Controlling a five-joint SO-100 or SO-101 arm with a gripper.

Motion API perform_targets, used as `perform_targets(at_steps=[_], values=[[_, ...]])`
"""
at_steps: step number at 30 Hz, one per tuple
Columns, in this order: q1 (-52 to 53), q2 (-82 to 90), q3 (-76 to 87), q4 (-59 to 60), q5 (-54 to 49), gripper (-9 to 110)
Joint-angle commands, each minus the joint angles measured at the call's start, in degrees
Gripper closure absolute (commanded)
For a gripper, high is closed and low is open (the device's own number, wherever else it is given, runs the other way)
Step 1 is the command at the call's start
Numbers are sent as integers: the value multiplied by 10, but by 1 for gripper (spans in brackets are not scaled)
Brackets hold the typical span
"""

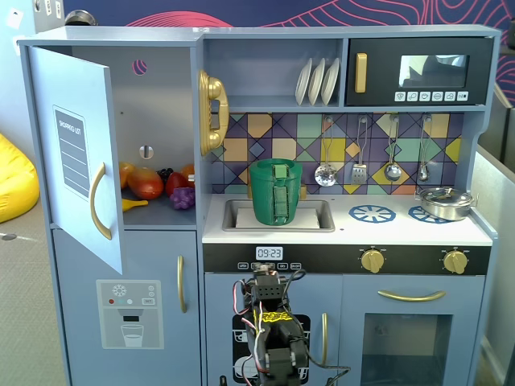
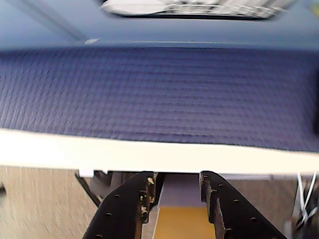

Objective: Close the left cabinet door

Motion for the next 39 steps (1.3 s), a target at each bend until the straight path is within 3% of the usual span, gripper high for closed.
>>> perform_targets(at_steps=[1, 6, 12, 17, 24, 33, 39], values=[[-133, -46, -37, -88, 13, 101], [-354, -148, -105, -321, 37, 102], [-582, -245, -126, -582, -88, 102], [-700, -308, -147, -705, -139, 102], [-755, -404, -233, -786, -163, 102], [-788, -544, -412, -762, -180, 102], [-829, -570, -437, -764, -184, 102]])
